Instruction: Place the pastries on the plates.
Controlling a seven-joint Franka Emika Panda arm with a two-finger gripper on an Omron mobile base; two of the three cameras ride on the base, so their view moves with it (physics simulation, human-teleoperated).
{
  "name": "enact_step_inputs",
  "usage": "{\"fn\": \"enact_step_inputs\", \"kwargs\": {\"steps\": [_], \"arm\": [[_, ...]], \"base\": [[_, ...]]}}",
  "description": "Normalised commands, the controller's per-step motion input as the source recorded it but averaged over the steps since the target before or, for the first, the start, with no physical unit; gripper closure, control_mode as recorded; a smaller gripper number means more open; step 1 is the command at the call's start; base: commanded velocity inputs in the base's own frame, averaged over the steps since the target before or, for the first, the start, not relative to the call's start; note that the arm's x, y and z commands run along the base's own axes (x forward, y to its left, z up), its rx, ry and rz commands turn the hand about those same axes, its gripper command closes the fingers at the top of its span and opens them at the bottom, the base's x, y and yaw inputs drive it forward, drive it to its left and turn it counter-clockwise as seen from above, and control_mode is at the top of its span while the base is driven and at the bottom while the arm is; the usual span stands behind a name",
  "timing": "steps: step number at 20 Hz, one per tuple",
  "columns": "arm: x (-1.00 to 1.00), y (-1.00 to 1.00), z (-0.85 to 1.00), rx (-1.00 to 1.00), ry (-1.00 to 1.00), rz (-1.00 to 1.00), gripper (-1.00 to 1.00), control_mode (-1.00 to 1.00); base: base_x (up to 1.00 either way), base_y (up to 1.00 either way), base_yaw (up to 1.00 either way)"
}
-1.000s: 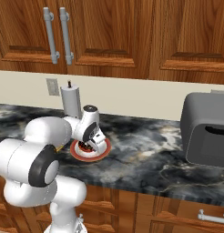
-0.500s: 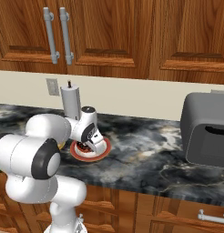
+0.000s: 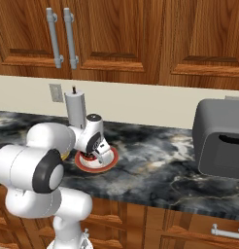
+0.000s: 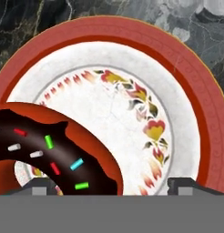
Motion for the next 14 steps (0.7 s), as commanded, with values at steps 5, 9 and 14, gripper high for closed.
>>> {"fn": "enact_step_inputs", "kwargs": {"steps": [5,9,14], "arm": [[-0.17,-0.01,0.28,0.0,-0.01,0.0,-1.0,-1.0],[-0.34,0.0,0.52,0.0,-0.08,0.0,-1.0,-1.0],[-0.45,0.0,0.4,0.0,-0.09,0.0,-1.0,-1.0]], "base": [[0.0,0.0,0.0],[0.0,0.0,0.0],[0.0,0.0,0.0]]}}
